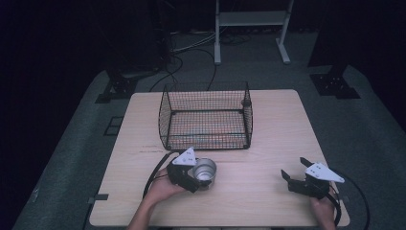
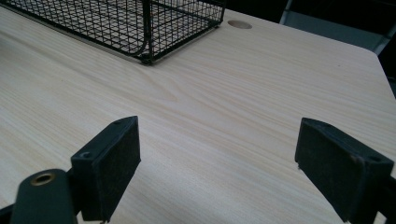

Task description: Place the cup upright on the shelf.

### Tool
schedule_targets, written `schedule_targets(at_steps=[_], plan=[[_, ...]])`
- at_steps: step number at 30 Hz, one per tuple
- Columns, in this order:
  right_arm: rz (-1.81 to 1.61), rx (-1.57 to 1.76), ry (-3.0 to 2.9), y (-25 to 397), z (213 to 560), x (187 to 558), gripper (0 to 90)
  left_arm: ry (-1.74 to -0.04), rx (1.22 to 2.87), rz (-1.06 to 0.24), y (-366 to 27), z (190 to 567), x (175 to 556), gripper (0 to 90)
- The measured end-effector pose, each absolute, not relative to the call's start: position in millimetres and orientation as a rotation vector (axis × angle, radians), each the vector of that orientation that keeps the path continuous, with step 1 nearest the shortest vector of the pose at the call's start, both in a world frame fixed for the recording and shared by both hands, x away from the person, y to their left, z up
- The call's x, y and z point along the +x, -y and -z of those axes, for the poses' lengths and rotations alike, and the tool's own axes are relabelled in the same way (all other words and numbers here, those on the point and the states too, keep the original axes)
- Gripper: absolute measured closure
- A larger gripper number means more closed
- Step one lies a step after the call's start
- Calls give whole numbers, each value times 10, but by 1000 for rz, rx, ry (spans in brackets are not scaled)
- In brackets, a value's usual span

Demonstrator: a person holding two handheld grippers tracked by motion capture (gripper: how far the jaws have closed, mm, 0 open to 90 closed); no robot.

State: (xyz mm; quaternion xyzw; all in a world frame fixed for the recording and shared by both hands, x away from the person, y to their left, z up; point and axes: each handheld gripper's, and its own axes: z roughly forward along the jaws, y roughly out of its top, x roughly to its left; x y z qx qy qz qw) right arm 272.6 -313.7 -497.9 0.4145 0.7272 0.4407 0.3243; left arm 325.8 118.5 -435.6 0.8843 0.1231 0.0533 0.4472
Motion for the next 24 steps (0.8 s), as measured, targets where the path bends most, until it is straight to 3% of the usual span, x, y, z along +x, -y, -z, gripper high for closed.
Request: schedule_targets(at_steps=[24], plan=[[-1159, 1091, -1905, 3143, 4980, 2732, 135, -258, 2162, -127, -1210, 3754, 3458, 176]])
